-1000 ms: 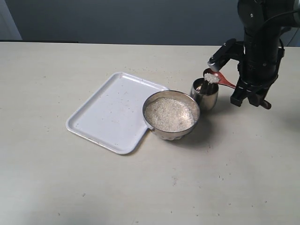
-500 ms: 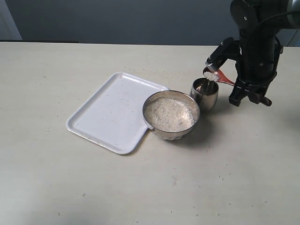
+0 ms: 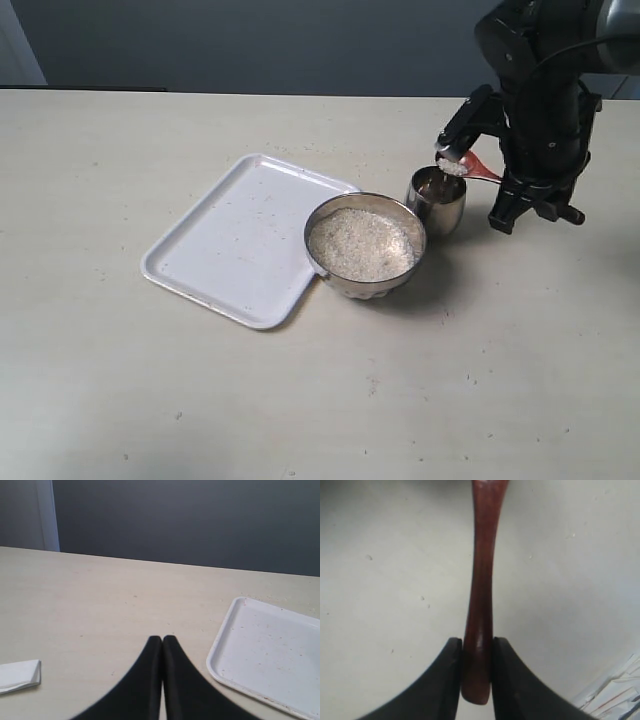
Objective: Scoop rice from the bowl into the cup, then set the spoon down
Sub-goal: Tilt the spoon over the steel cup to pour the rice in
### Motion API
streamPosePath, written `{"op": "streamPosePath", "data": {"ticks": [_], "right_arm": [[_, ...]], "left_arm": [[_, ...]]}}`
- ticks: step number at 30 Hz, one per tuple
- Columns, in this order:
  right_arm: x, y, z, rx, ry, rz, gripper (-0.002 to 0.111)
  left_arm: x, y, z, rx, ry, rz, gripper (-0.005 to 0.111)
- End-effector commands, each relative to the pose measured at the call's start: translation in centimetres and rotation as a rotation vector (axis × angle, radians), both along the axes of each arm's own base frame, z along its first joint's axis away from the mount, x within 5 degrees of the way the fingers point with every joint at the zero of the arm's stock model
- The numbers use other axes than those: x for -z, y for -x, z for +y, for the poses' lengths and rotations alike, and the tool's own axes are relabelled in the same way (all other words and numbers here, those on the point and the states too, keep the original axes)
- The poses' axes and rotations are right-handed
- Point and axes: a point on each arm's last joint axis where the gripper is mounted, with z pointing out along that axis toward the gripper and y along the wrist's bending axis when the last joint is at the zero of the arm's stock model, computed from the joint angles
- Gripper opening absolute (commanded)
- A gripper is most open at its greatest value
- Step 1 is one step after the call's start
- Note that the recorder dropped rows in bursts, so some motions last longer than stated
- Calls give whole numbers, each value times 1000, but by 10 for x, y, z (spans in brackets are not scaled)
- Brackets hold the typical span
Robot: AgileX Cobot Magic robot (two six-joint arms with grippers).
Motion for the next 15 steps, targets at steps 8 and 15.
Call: {"op": "streamPosePath", "data": {"ticks": [8,15], "right_arm": [[-1,2,8,-30,43,-44,-1],[-1,2,7,-20,45,-53,-1]], "left_arm": [[-2,0,0,-1,6,-10,1],[-2,0,0,-1,6,-10,1]]}}
